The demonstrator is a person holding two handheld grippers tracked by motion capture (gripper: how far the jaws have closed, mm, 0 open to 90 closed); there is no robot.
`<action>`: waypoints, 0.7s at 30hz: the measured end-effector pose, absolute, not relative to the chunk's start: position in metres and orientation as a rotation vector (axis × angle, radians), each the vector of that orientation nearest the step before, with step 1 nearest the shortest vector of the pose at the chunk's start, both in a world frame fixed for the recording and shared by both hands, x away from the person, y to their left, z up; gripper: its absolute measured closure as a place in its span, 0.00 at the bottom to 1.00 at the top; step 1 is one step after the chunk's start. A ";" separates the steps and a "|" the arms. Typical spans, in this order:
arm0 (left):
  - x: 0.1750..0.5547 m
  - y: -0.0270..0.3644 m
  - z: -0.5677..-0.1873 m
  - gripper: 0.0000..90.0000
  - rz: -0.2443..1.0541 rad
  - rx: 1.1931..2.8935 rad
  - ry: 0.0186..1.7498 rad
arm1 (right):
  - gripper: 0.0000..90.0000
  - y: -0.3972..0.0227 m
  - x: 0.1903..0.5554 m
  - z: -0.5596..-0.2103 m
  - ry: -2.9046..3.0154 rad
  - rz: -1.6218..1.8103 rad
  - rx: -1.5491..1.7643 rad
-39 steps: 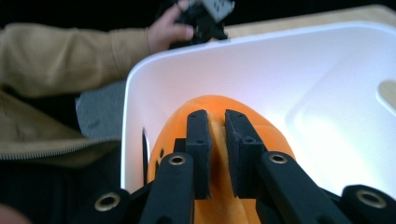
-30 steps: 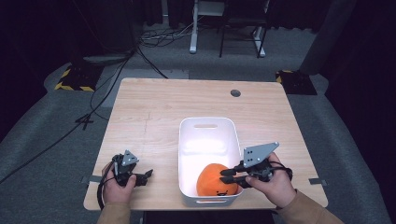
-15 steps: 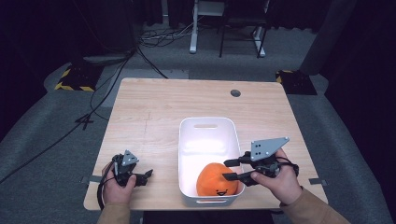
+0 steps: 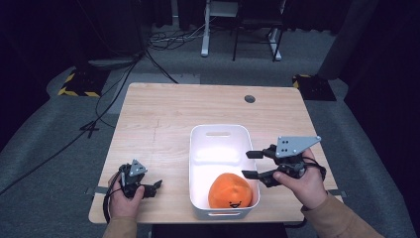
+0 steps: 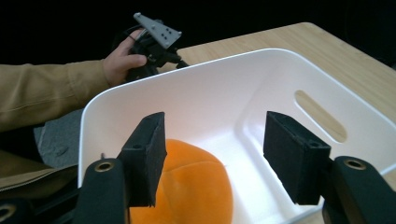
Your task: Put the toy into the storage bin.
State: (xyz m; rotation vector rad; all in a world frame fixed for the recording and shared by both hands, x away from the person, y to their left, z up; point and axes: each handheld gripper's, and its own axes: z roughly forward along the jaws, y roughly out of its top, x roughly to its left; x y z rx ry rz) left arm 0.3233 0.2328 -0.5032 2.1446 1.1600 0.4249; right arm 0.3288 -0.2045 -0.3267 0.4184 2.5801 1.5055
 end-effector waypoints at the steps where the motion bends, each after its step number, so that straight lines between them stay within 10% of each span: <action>1: 0.323 0.233 -0.503 0.14 0.425 2.145 1.160 | 0.43 -0.206 0.330 -0.326 2.569 1.505 0.429; 21: 0.323 0.233 -0.503 0.14 0.425 2.145 1.161 | 0.37 -0.257 0.359 -0.324 2.433 1.340 0.620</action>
